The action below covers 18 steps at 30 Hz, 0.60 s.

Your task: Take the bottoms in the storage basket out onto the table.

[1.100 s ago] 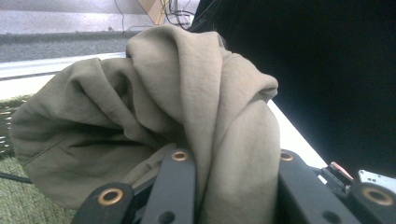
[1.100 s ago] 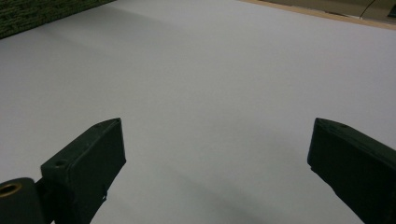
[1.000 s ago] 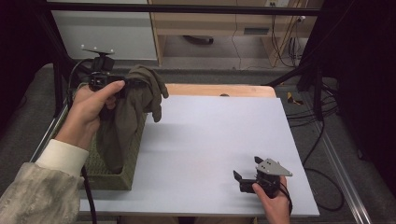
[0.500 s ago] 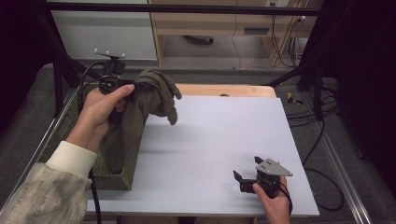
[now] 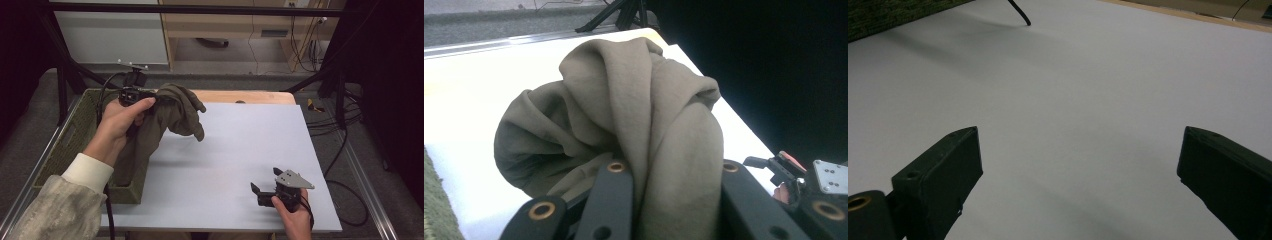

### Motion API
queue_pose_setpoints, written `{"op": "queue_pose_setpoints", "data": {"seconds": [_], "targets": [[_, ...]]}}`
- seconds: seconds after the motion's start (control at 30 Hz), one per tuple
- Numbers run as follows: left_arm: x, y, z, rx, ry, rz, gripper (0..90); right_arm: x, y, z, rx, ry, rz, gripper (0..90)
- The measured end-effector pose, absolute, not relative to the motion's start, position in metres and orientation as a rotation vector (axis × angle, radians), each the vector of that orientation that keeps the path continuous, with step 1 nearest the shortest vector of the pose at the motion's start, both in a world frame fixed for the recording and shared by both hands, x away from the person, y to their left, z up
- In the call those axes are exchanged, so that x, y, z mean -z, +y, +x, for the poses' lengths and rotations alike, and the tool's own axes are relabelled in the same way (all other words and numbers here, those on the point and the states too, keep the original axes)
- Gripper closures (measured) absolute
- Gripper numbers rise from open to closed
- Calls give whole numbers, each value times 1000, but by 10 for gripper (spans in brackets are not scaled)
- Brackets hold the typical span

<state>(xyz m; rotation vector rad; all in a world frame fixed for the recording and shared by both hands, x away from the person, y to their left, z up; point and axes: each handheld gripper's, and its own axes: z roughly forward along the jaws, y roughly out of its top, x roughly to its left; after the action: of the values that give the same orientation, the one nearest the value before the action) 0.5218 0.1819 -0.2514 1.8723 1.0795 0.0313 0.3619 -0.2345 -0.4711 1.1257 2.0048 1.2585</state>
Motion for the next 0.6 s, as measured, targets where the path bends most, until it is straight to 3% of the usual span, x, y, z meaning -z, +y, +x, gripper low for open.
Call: {"op": "queue_pose_setpoints", "data": {"seconds": [0.6], "targets": [[258, 172, 521, -22, 1066, 1899, 786, 471, -234, 362, -1258, 2007, 1124, 45]]}}
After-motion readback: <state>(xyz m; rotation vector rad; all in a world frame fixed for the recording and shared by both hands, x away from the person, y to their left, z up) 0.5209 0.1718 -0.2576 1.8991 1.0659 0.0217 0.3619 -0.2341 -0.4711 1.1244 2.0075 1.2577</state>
